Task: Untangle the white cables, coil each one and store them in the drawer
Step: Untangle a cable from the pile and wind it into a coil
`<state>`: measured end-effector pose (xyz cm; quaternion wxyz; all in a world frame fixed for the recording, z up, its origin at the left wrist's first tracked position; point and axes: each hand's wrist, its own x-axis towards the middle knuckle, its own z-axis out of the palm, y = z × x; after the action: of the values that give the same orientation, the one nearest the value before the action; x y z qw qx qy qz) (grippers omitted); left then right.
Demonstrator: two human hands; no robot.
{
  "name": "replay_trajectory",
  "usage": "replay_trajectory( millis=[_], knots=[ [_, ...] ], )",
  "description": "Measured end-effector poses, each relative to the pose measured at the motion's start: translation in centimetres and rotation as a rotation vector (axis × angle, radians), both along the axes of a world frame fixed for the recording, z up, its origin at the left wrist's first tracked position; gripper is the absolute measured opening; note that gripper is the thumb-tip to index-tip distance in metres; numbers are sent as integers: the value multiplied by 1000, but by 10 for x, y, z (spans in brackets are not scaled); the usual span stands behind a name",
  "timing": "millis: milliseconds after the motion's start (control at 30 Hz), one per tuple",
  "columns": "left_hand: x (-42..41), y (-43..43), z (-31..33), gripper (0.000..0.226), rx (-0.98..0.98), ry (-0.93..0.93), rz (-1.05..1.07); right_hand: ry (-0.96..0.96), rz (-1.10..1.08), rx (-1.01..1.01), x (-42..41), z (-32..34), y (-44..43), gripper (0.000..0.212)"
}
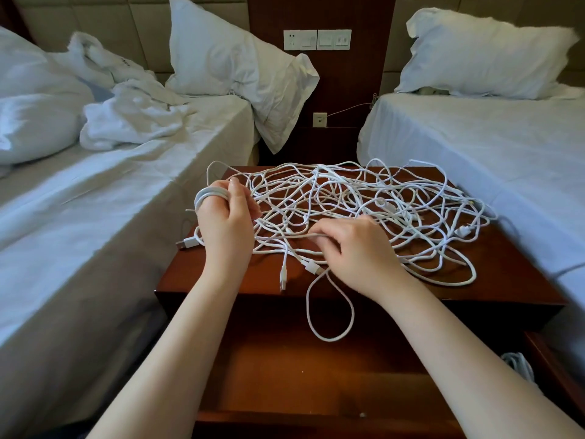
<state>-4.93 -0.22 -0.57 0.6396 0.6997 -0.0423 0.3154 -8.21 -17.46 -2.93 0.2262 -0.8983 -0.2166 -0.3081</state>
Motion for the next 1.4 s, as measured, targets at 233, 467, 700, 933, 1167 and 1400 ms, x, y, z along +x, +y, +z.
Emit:
replay_trajectory(
  millis=[233,467,700,933,1167,1400],
  knots=[
    [-3,-4,-7,53,517,105,14,-312,-131,49,1,5,-4,15],
    [-9,-12,-2,52,603,311,-158,-410,-152,79,3,12,-14,22],
    [-22,-14,6,56,392,620,-892,-436,-209,121,7,12,-22,21],
    [-29,-13,5,41,504,678,-1294,-458,-182,78,6,11,-18,24],
    [-30,-9,7,41,395,633,-1578,-286,-52,5,7,7,-18,28],
    [-25,-9,5,36,-49,430,-1700,120,182,-61,-3,-3,2,11]
  ],
)
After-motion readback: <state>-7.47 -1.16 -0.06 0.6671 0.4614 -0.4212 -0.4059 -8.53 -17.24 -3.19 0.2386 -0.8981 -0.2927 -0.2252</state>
